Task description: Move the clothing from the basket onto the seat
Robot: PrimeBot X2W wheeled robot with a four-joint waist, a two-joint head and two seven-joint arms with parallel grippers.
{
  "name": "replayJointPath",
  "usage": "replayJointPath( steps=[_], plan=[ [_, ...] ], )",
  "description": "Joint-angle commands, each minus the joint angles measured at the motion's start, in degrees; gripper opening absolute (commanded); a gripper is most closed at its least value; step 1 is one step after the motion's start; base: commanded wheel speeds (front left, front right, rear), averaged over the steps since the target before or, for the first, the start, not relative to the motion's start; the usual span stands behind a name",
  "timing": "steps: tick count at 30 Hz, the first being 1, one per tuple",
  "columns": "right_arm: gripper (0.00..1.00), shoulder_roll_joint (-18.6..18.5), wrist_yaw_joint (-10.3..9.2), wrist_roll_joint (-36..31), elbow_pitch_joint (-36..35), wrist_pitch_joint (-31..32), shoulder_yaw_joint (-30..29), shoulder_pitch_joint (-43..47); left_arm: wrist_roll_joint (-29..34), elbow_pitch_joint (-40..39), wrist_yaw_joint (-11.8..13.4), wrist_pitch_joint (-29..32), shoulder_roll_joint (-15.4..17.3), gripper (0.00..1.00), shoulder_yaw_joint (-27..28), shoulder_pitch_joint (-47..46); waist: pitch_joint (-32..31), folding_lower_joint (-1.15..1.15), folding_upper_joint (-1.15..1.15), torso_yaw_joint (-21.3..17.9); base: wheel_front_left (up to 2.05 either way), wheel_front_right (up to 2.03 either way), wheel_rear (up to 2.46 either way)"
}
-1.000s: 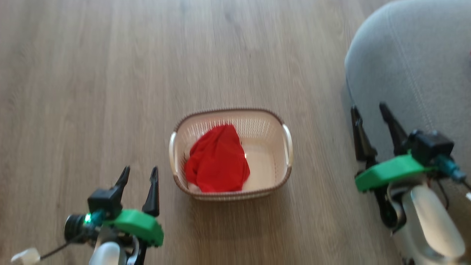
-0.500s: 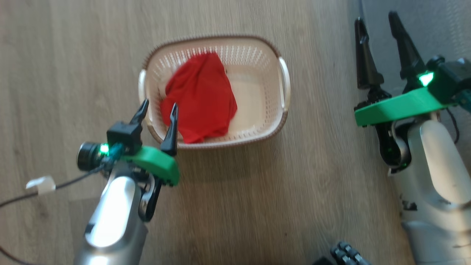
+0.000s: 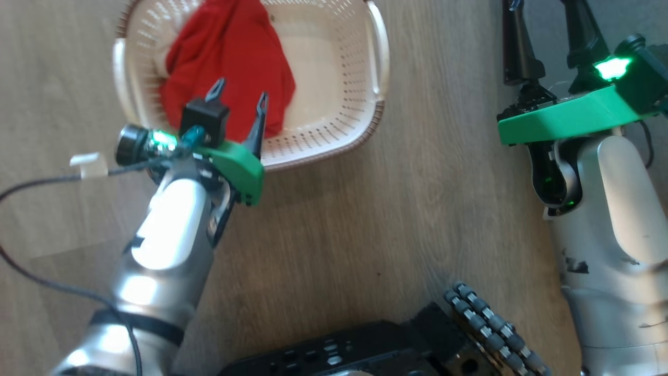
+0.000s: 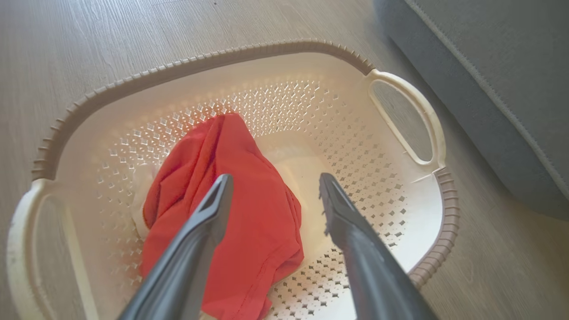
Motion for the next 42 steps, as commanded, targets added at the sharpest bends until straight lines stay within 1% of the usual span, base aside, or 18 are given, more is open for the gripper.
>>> replayJointPath(
  steps=[1, 7, 13, 18, 23, 28, 33, 34, 38, 39, 40, 41, 42],
  plan=[
    [1.00, 1.01, -0.01, 0.48, -2.07, -0.36, 0.98, 0.26, 1.01, 0.16, 0.56, -0.31, 0.57, 1.00, 0.66, -0.91, 2.46, -0.01, 0.00, -2.43, 0.00, 0.00, 0.00],
    [1.00, 1.90, -0.01, 1.15, -2.40, -0.36, 1.19, 0.23, 4.47, 10.70, 2.74, -0.31, 1.33, 1.00, -0.86, -9.18, 5.19, -0.01, 0.00, -5.28, 0.00, 0.00, 0.00],
    [1.00, 2.37, -0.01, 2.05, -2.51, -0.36, 1.48, 0.10, 7.96, 21.75, 6.20, 1.27, 3.22, 1.00, -3.00, -16.95, 6.98, -0.01, 0.00, -7.08, 0.00, 0.00, 0.00],
    [1.00, 2.49, -0.01, 3.15, -2.48, -0.36, 1.76, -0.10, 9.78, 27.31, 9.28, 3.68, 4.82, 1.00, -4.28, -21.91, 8.05, -0.01, 0.00, -7.53, 0.00, 0.00, 0.00],
    [1.00, 2.51, -0.01, 4.79, -2.58, -0.36, 2.76, -0.18, 10.96, 30.02, 10.97, 7.32, 6.57, 1.00, -5.66, -24.83, 8.79, -0.01, 0.00, -8.06, 0.00, 0.00, 0.00],
    [1.00, 2.51, -0.01, 5.68, -2.84, -0.36, 3.28, -0.47, 11.91, 30.90, 10.67, 11.32, 7.40, 1.00, -7.23, -26.29, 9.97, -0.01, 0.00, -8.72, 0.00, 0.00, 0.00],
    [1.00, 2.52, -0.01, 6.29, -3.20, -0.36, 3.60, -0.59, 12.30, 31.26, 11.46, 14.20, 7.93, 1.00, -8.18, -26.99, 10.99, -0.01, 0.00, -9.38, 0.00, 0.00, 0.00],
    [1.00, 2.52, -0.01, 6.29, -3.20, -0.36, 3.60, -0.59, 12.30, 31.26, 11.46, 14.20, 7.93, 1.00, -8.18, -26.99, 10.99, -0.01, 0.00, -9.38, 0.00, 0.00, 0.00],
    [1.00, 2.52, -0.01, 6.64, -3.30, -0.36, 3.64, -0.68, 12.14, 31.46, 11.52, 17.38, 7.96, 1.00, -8.69, -26.27, 11.30, -0.01, 0.00, -9.75, 0.00, 0.00, 0.00],
    [1.00, 2.52, -0.01, 6.64, -3.33, -0.36, 3.54, -0.66, 12.01, 31.49, 11.36, 18.00, 7.91, 0.89, -8.77, -25.96, 11.28, -0.01, 0.00, -9.76, 0.00, 0.00, 0.00],
    [1.00, 2.52, -0.01, 6.65, -3.37, -0.36, 3.43, -0.64, 11.84, 31.51, 11.26, 18.50, 7.94, 0.56, -8.79, -25.72, 11.24, -0.01, 0.00, -9.76, 0.00, 0.00, 0.00],
    [1.00, 2.52, -0.01, 6.62, -3.39, -0.36, 3.34, -0.65, 11.73, 31.53, 11.16, 18.79, 7.98, 0.44, -8.86, -25.56, 11.21, -0.01, 0.00, -9.75, 0.00, 0.00, 0.00],
    [1.00, 2.52, -0.01, 6.59, -3.41, -0.36, 3.22, -0.69, 11.59, 31.54, 11.07, 18.89, 7.98, 0.23, -8.90, -25.46, 11.17, -0.01, 0.00, -9.72, 0.00, 0.00, 0.00]
  ],
)
